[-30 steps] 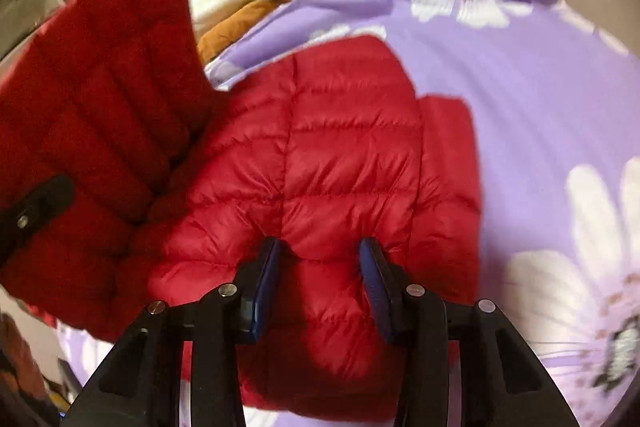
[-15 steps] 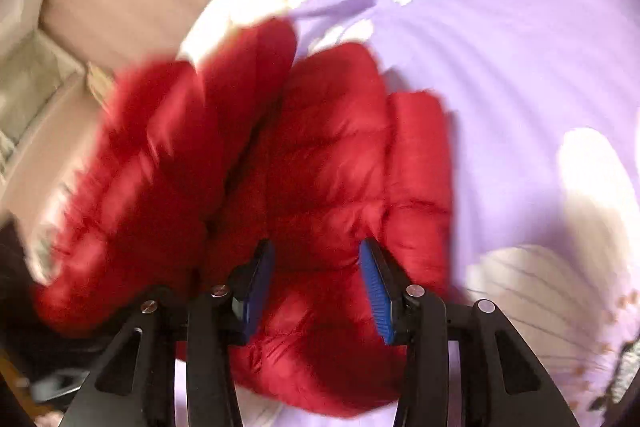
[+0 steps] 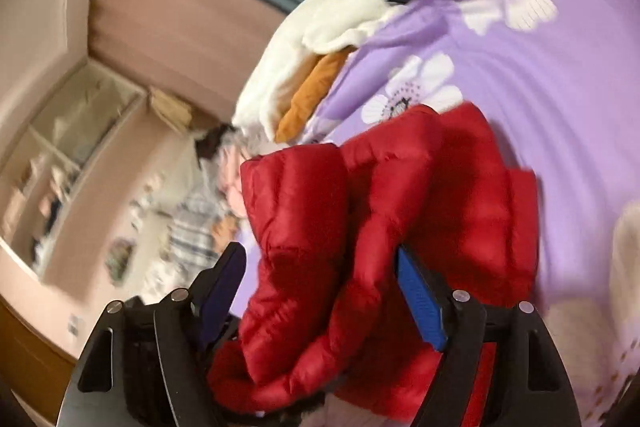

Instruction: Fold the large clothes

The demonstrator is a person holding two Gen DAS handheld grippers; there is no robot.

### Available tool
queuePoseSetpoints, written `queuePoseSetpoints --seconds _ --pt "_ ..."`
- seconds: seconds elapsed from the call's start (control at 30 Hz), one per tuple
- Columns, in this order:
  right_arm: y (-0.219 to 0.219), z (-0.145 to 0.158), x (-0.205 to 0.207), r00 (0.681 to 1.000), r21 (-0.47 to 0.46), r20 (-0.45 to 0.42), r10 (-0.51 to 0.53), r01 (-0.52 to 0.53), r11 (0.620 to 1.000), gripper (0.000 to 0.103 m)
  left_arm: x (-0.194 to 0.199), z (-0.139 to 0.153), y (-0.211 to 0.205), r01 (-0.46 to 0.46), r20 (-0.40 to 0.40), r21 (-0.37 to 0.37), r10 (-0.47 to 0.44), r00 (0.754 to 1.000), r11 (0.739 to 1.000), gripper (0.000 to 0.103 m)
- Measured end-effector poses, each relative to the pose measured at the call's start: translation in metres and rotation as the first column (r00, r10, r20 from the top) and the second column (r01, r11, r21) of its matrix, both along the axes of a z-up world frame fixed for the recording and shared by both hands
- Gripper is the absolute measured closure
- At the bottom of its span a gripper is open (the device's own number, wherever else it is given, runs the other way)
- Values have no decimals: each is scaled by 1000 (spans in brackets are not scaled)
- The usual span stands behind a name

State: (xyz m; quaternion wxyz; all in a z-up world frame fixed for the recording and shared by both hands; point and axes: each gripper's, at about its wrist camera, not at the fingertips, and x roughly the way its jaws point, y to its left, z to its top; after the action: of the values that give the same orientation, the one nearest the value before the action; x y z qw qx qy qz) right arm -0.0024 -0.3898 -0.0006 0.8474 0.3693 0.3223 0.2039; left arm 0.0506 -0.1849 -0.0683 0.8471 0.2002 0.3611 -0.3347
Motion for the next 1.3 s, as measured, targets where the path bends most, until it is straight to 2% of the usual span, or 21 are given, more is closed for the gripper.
queuePoseSetpoints --seconds 0.03,0.07,0.1,0.2,0.27,0.37,0.5,0.63,0.73,0.8,0.9,1.03,1.13,1.23,1.3 --pt "3 2 5 1000 -41 1 13 -13 999 46 0 0 -1 -1 -3 -2 1 1000 1000 27" --pt "7 6 9 1000 -82 -3 19 -19 996 64 1 0 -1 -3 -8 -2 3 1000 1000 25" --pt "8 4 1 1000 -121 -6 14 -14 992 74 2 0 -1 -5 -13 -7 5 1000 1000 25" --pt "6 1 0 1000 -208 8 -5 6 978 87 2 5 0 -11 -32 -29 11 999 1000 25" --pt "-4 -6 1 1000 -203 13 -27 30 979 87 1 11 3 -16 -52 -55 13 999 998 25" --pt "-19 -19 -9 998 -135 0 -61 60 989 88 -5 27 12 -10 -98 -127 -3 995 992 25" --pt "-30 -32 -17 993 -133 -40 -111 105 986 88 -12 53 38 7 -123 -256 -40 992 967 23" --pt "-35 -44 -23 986 -140 -70 -149 138 980 88 3 65 59 -62 -134 -332 17 991 941 24" --pt "-33 -50 -24 983 -177 -82 -163 146 973 88 34 59 66 -151 -163 -330 102 981 932 29" --pt "-31 -53 -24 983 -198 -88 -163 143 970 88 51 51 67 -187 -175 -317 136 975 930 47" --pt "-30 -58 -25 982 -222 -90 -168 144 964 88 81 43 66 -224 -194 -301 171 966 927 65" --pt "-33 -64 -25 980 -220 -96 -174 150 964 88 108 36 60 -240 -223 -300 176 959 923 68" --pt "-32 -61 -27 979 -242 -91 -181 154 958 83 123 18 45 -245 -248 -221 189 950 944 68" --pt "-31 -43 -37 972 -316 -63 -227 196 928 74 132 5 39 -243 -279 -191 184 942 951 68" --pt "-26 -23 -48 964 -396 -2 -267 244 885 73 129 4 39 -234 -265 -190 180 947 953 68"
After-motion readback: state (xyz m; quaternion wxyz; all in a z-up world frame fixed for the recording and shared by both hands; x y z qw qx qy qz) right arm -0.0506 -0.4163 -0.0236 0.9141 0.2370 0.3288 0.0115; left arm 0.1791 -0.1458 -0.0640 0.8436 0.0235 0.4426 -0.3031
